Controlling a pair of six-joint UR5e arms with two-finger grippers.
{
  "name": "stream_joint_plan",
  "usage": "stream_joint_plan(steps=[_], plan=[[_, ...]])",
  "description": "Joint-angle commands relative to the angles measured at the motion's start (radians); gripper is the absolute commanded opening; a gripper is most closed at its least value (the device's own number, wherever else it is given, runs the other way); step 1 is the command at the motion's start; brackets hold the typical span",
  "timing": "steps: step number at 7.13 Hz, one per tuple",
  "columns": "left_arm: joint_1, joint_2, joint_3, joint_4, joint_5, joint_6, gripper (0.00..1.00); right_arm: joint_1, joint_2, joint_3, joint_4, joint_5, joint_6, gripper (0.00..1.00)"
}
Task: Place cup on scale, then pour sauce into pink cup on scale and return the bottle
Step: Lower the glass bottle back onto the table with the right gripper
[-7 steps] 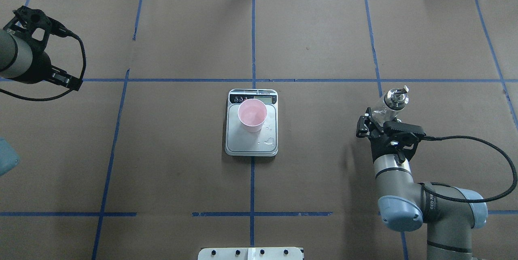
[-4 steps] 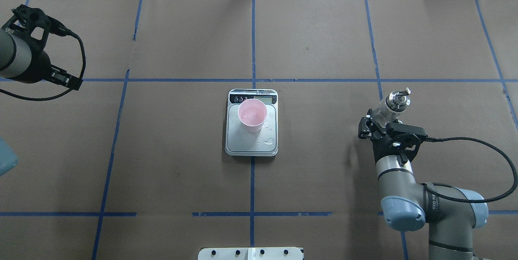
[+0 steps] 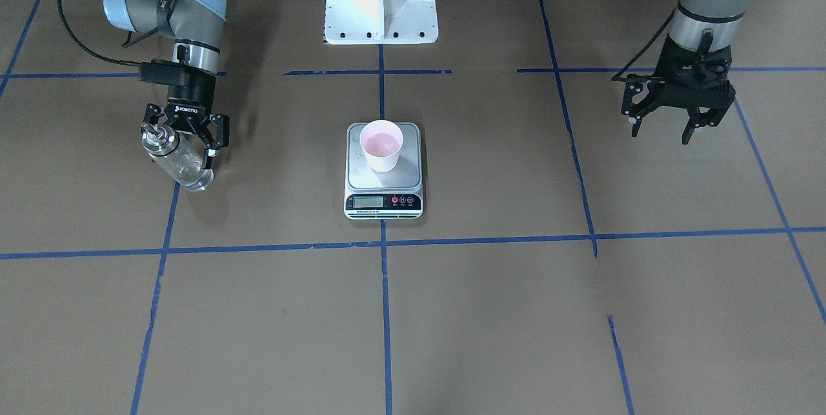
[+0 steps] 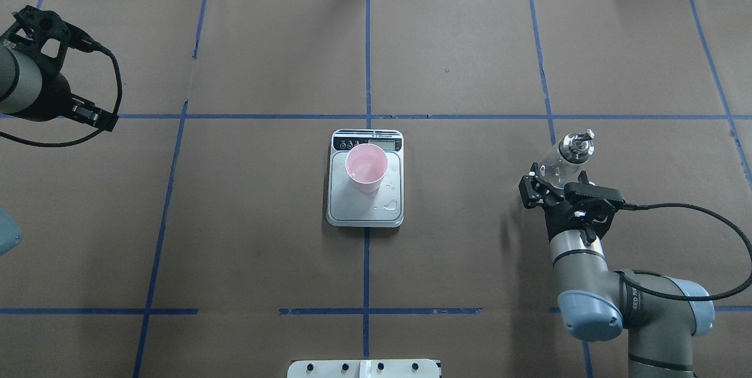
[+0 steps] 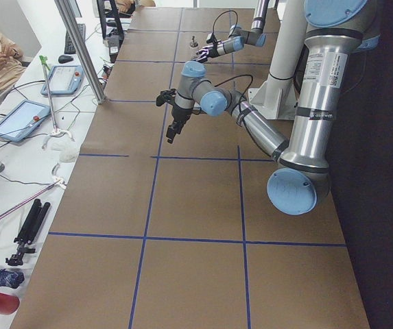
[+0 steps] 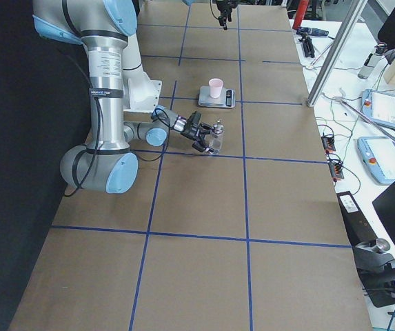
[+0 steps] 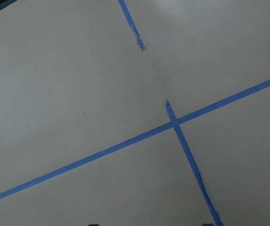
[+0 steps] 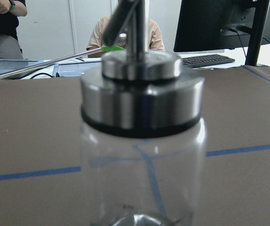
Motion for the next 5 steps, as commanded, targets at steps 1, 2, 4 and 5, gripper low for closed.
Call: stream_joint_plan(steps=[1,2,4,5], plan=[[0.000,0.000,0.003,0.000,-0.001,0.000,0.79,-0.060,-0.008,0.024,0.002,-0.025,0.001,1.00],[0.000,0.000,0.002,0.000,-0.001,0.000,0.79,-0.085,-0.052,0.058,0.003,-0.032,0.001,1.00],[0.000,0.000,0.003,0.000,-0.001,0.000,0.79,-0.144,-0.165,0.168,0.003,-0.025,0.000,1.00],[0.002,0.000,0.008,0.000,-0.001,0.000,0.79,-0.160,-0.213,0.205,0.008,0.041,0.000,1.00]])
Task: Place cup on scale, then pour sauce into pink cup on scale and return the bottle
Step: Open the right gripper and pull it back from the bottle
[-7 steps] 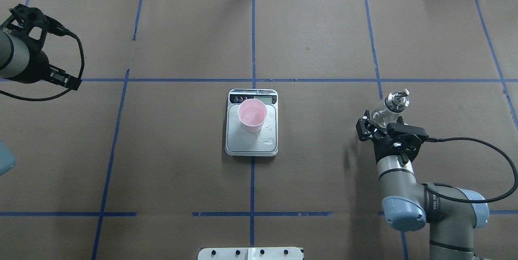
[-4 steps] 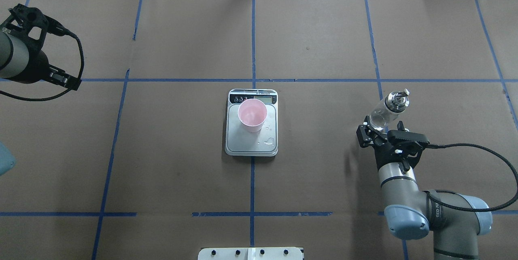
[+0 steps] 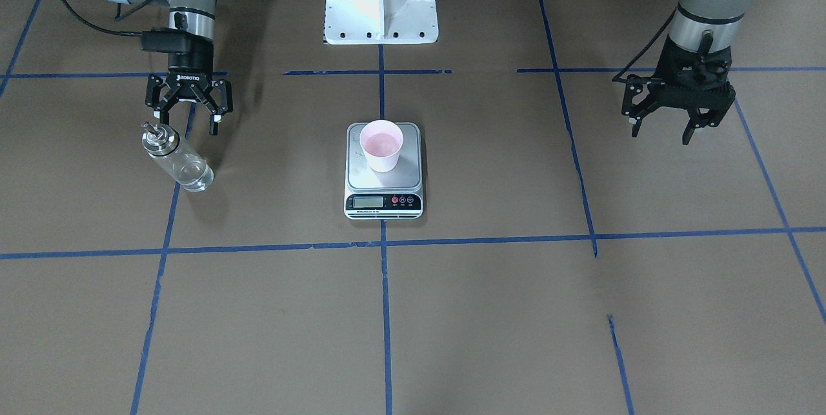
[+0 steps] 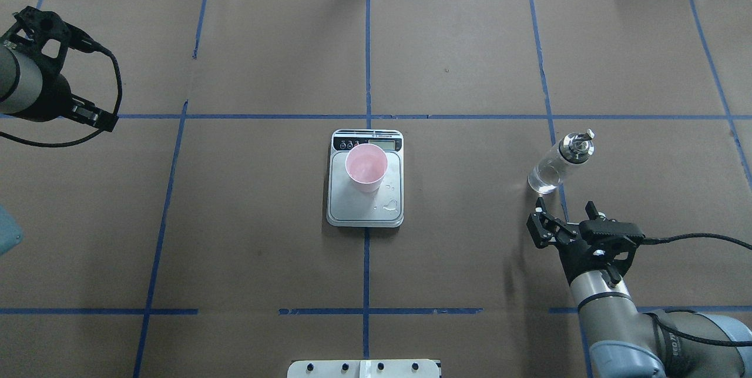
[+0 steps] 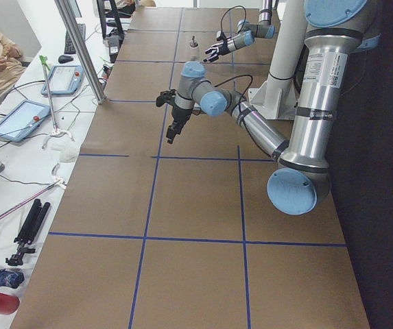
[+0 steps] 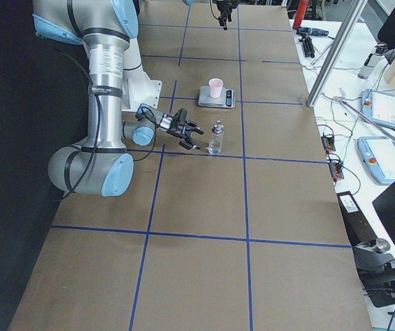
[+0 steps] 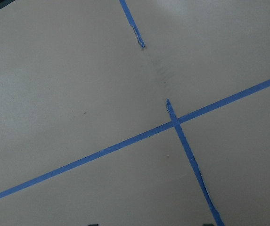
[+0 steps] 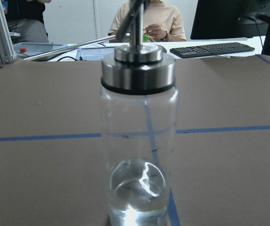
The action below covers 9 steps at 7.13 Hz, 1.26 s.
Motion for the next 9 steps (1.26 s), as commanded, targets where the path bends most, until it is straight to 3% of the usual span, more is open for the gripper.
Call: stream_joint_plan(steps=[1,3,4,6,9], plan=[[0.001,0.000,0.005,0.000,0.000,0.000,0.79,-0.025,-0.105,0.061,0.020,0.103,-0.017,1.00],[0.001,0.000,0.005,-0.002,0.000,0.003,0.79,-0.020,-0.191,0.058,0.171,0.183,-0.148,1.00],[0.001,0.000,0.005,-0.002,0.000,0.006,0.79,0.035,-0.209,0.051,0.260,0.282,-0.251,1.00],[0.001,-0.002,0.003,-0.002,-0.002,0.009,0.79,0.151,-0.233,0.051,0.277,0.440,-0.352,1.00],[0.001,-0.005,-0.001,-0.003,-0.003,0.005,0.79,0.503,-0.233,0.037,0.277,0.849,-0.683,1.00]])
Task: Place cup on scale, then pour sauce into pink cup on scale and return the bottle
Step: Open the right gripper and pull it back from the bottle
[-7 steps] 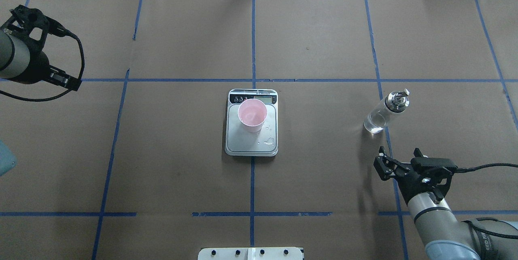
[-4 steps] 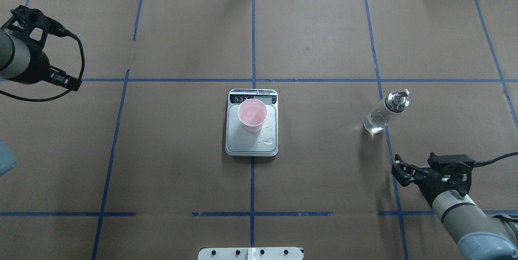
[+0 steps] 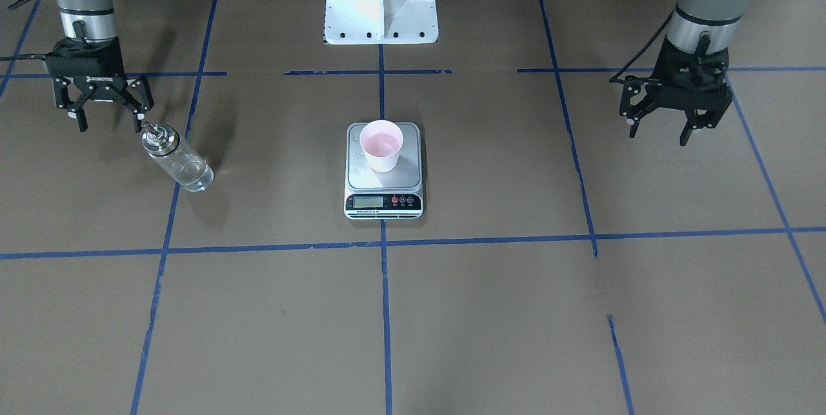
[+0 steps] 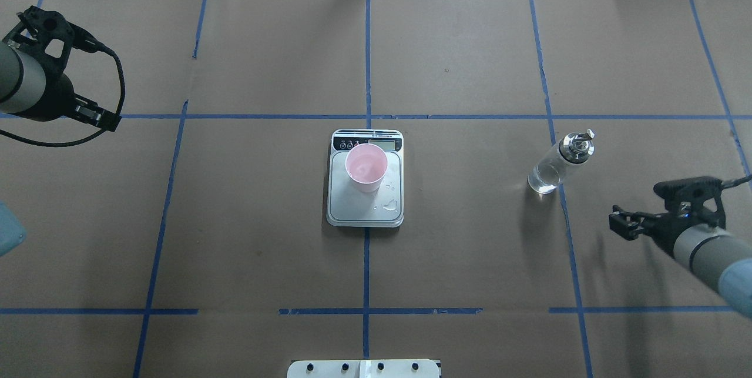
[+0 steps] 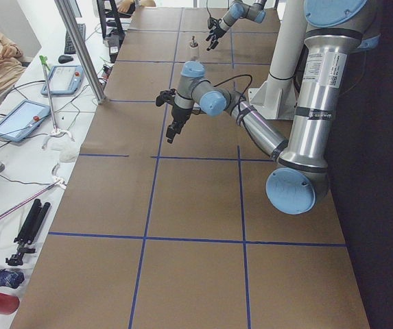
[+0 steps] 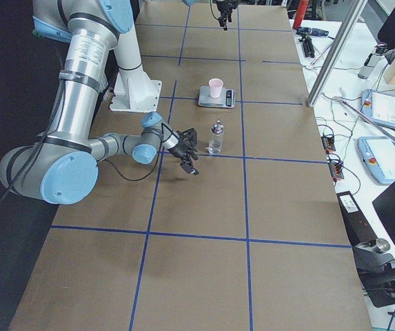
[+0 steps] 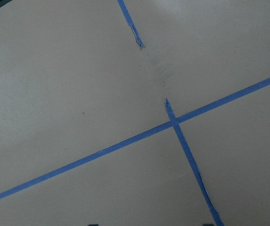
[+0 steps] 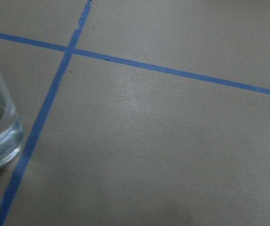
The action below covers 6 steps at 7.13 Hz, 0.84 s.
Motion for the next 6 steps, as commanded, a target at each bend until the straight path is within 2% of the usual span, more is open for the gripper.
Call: stream_joint_plan(steps=[1,3,4,5,6], plan=[[-0.004,0.005,-0.001,-0.006,-0.039,0.008,0.79,0.266,0.007,-0.022,0.001,0.297,-0.256,1.00],[-0.094,0.007,-0.001,-0.009,-0.131,0.082,0.79,0.572,0.056,-0.091,-0.021,0.637,-0.530,1.00],[-0.171,0.008,0.009,-0.004,-0.180,0.169,0.79,0.715,0.108,-0.153,-0.092,0.788,-0.659,1.00],[-0.246,0.008,0.052,-0.004,-0.225,0.271,0.79,0.818,0.152,-0.189,-0.207,0.876,-0.813,1.00],[-0.345,0.008,0.136,-0.007,-0.283,0.399,0.79,0.903,0.201,-0.192,-0.368,0.927,-0.936,1.00]])
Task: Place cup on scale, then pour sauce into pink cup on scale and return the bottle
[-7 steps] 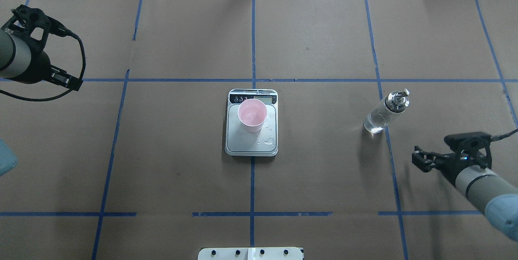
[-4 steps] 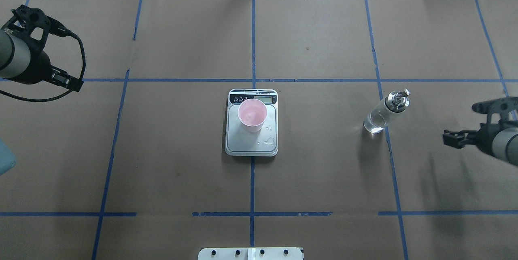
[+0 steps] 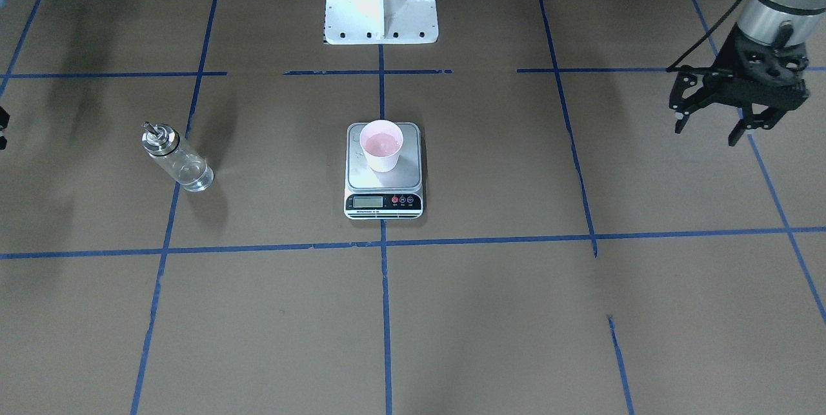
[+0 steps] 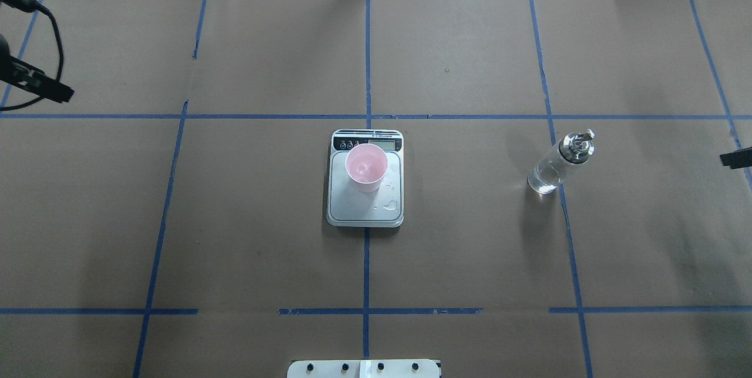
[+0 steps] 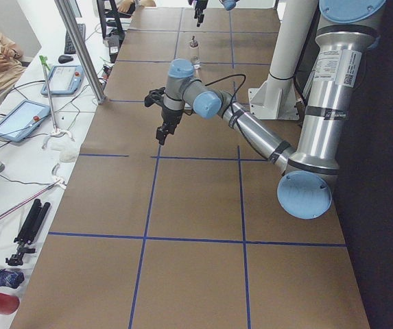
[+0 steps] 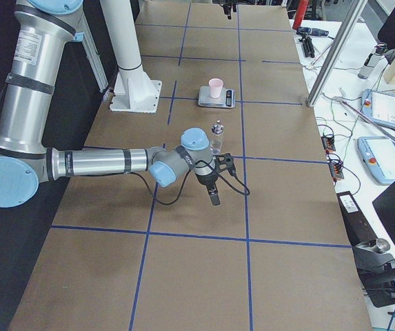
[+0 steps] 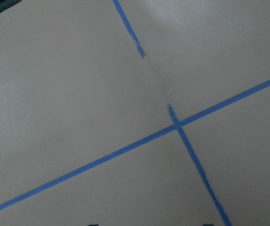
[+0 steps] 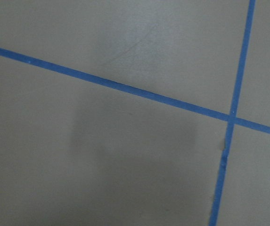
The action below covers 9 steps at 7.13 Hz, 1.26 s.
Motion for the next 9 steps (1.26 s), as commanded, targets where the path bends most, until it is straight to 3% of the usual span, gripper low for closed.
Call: stream_joint_plan(steps=[1,2,4,5,7,8,9], plan=[[-0.214,-0.001,0.184,-0.006,-0.139,0.263,0.79,0.185,0.112,-0.023,-0.327,0.147,-0.272,1.00],[-0.307,-0.016,0.297,-0.005,-0.203,0.390,0.79,0.235,0.151,-0.029,-0.461,0.178,-0.386,1.00],[-0.409,-0.047,0.445,0.004,-0.267,0.427,0.79,0.306,0.153,-0.084,-0.504,0.288,-0.428,1.00],[-0.441,-0.032,0.455,0.006,-0.317,0.433,0.96,0.311,0.153,-0.107,-0.502,0.313,-0.477,1.00],[-0.442,-0.049,0.427,0.177,-0.340,0.433,1.00,0.313,0.150,-0.111,-0.492,0.289,-0.476,1.00],[-0.434,0.071,0.348,0.144,-0.328,0.431,1.00,0.309,0.156,-0.115,-0.496,0.287,-0.467,1.00],[-0.434,0.089,0.346,0.022,-0.327,0.425,1.00,0.309,0.177,-0.150,-0.496,0.293,-0.453,1.00]])
